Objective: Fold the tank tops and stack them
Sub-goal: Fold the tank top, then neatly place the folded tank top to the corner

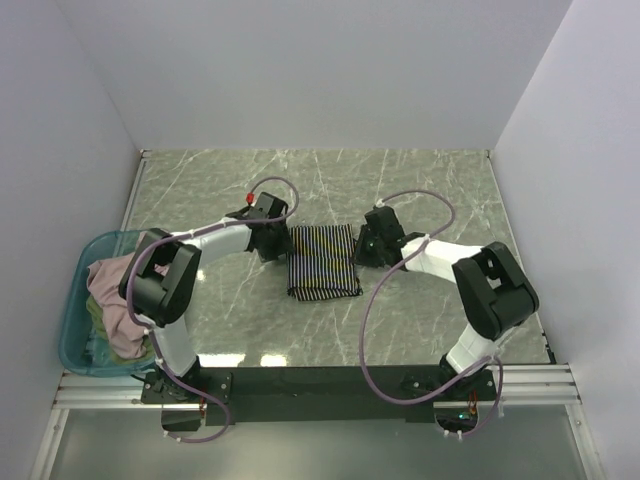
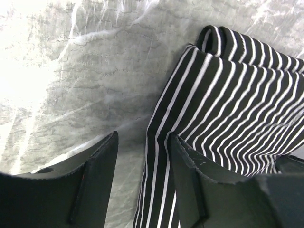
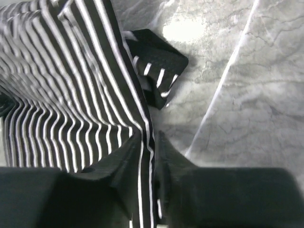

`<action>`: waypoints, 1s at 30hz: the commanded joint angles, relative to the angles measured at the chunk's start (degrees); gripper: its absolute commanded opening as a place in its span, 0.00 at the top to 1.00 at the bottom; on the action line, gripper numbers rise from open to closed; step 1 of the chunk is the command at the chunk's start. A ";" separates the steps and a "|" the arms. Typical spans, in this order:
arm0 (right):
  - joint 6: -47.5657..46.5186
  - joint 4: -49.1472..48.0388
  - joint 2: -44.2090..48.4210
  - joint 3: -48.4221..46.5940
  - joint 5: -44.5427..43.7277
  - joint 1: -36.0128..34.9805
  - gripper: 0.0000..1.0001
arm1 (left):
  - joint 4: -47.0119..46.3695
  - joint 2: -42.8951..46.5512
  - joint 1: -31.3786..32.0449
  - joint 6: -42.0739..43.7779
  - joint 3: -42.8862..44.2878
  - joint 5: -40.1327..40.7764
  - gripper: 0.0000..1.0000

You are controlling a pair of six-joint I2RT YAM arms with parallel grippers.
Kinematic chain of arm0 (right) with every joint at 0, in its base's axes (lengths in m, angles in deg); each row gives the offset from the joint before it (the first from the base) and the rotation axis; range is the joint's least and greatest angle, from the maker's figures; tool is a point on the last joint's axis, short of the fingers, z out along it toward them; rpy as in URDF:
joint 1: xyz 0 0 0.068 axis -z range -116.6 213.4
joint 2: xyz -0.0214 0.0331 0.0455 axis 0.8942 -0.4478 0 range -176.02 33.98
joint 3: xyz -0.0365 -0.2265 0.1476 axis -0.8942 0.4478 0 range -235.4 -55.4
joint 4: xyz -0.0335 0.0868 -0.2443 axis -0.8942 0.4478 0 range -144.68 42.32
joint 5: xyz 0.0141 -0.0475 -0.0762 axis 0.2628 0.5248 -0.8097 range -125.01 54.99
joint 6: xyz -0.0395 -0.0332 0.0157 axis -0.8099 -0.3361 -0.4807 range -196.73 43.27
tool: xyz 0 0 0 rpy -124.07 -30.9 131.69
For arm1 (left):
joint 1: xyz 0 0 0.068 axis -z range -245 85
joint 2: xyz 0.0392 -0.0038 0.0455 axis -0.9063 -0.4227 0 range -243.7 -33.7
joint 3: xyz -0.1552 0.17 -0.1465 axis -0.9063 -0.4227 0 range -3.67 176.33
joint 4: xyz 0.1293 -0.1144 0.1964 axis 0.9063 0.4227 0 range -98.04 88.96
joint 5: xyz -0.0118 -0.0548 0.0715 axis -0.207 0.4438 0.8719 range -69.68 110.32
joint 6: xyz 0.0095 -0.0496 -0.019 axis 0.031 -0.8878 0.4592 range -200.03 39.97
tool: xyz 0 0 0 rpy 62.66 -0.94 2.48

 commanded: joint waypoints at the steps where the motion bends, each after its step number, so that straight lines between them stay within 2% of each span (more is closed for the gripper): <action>1: -0.45 1.65 5.95 -0.62 -0.83 0.50 0.65 | 1.93 4.36 0.47 4.03 2.91 -0.14 0.45; 5: -0.10 2.80 11.05 -1.94 0.31 0.50 0.63 | 4.56 7.61 1.34 5.44 4.67 0.38 0.46; 8: 0.60 0.08 9.93 -3.78 5.65 0.50 0.63 | 5.45 9.72 2.05 5.10 4.07 0.38 0.52; 9: 0.87 -0.97 8.70 -4.57 8.63 0.68 0.63 | 5.36 9.99 2.23 4.75 3.71 -1.27 0.61; 11: 3.14 -5.36 3.87 -6.60 17.33 1.29 0.66 | 4.49 10.43 3.01 3.52 2.14 -3.65 0.70; 12: 4.11 -7.46 2.29 -6.86 19.80 1.47 0.67 | 3.53 10.43 3.45 2.90 1.43 -4.36 0.78; 15: 8.15 -14.59 -4.13 -8.09 27.11 2.87 0.68 | 0.98 10.17 5.39 0.71 -1.38 -6.91 0.86; 18: 12.20 -20.39 -9.76 -8.45 32.21 5.50 0.69 | -0.35 8.50 6.71 -1.49 -4.55 -8.14 0.90; 22: 15.98 -24.35 -15.12 -7.57 34.41 8.58 0.71 | -3.95 6.39 7.06 -5.01 -9.56 -8.15 0.92; 28: 19.94 -28.84 -17.85 -4.23 37.40 11.93 0.72 | -4.92 3.40 8.29 -7.82 -13.43 -7.09 0.92; 30: 20.12 -28.93 -18.03 -3.97 37.49 12.28 0.73 | -5.71 4.18 8.73 -8.09 -14.05 -7.53 0.90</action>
